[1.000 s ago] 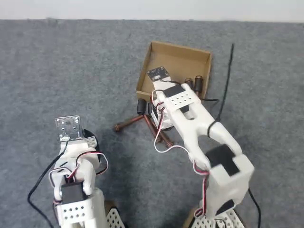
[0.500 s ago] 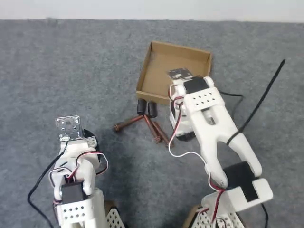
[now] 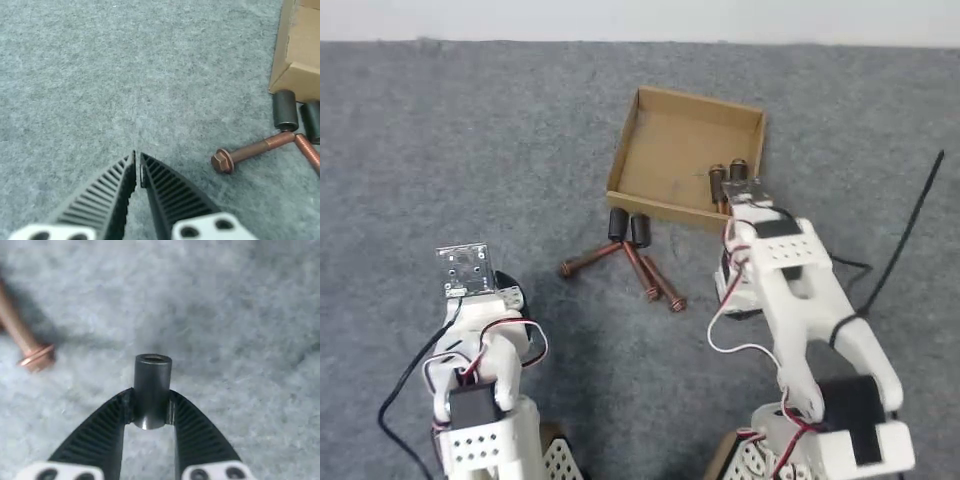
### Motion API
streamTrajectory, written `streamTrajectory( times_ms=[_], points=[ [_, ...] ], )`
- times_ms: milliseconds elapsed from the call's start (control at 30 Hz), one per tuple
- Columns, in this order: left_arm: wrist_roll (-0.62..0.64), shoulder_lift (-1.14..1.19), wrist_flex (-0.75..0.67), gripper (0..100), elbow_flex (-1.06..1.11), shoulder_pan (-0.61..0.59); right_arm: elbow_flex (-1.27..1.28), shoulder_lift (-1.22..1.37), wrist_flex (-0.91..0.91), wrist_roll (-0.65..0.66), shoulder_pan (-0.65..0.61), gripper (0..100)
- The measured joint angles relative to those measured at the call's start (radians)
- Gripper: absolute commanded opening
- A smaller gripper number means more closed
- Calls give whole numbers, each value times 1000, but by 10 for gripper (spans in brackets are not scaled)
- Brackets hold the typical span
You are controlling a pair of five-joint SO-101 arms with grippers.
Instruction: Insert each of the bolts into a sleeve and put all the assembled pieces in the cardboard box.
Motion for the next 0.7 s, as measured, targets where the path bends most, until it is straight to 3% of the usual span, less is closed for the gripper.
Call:
streamTrajectory(
  times_ms=[133, 367, 700],
  points=[
    [0, 0, -2, 12, 0, 0, 58, -32, -101, 0, 54, 6],
    [0, 0, 9, 11, -44, 71, 61, -46, -121, 0, 66, 6],
    [0, 0, 203, 11, -321, 189, 61, -46, -127, 0, 66, 6]
  ],
)
